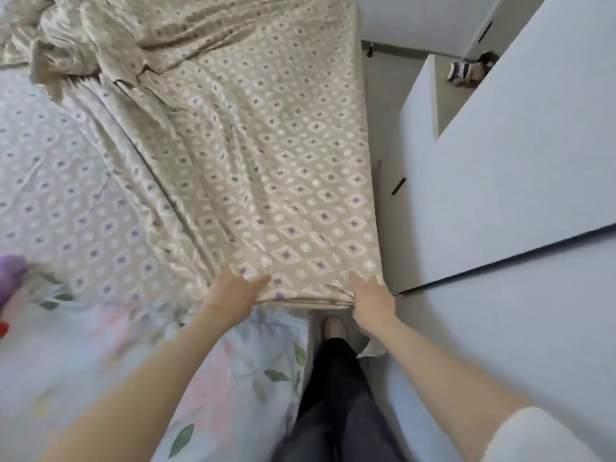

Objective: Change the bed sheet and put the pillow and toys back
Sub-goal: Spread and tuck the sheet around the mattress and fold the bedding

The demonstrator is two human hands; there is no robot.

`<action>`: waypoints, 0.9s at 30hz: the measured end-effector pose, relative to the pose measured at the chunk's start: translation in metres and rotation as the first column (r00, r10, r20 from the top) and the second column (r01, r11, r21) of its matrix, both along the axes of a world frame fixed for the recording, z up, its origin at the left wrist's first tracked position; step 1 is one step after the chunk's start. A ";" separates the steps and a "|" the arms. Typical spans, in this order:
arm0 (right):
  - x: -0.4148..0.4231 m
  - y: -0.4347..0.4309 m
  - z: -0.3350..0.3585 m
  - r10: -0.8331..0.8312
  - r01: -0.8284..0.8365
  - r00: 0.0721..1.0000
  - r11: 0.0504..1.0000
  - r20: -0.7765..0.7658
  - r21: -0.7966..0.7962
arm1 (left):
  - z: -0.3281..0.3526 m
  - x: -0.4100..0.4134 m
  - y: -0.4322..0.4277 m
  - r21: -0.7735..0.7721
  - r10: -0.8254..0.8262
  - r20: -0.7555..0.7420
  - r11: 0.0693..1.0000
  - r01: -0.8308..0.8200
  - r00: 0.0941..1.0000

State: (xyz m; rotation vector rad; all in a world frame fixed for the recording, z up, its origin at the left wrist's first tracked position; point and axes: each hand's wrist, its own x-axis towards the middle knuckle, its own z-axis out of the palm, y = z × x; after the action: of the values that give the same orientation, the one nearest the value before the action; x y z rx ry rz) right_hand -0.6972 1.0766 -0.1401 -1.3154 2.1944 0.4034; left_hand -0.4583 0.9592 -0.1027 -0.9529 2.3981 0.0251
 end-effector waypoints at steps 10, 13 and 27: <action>0.007 0.004 -0.086 0.089 -0.083 0.996 0.983 -0.027 0.166 | -0.096 0.007 0.011 0.138 0.073 0.050 0.987 -0.079 0.996; 0.006 0.003 -0.111 0.115 -0.110 0.993 0.974 -0.017 0.200 | -0.120 0.007 0.011 0.170 0.093 0.083 0.980 -0.106 0.992; 0.013 -0.031 -0.197 0.103 -0.161 0.978 0.924 0.179 0.347 | -0.184 0.022 0.007 0.318 0.259 0.080 0.908 -0.271 0.963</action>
State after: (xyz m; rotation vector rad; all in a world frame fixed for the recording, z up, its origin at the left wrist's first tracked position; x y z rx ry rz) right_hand -0.6842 1.0456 -0.3372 -1.2461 1.8007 0.6936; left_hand -0.4361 0.9658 -0.2870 -1.0958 2.1237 0.4884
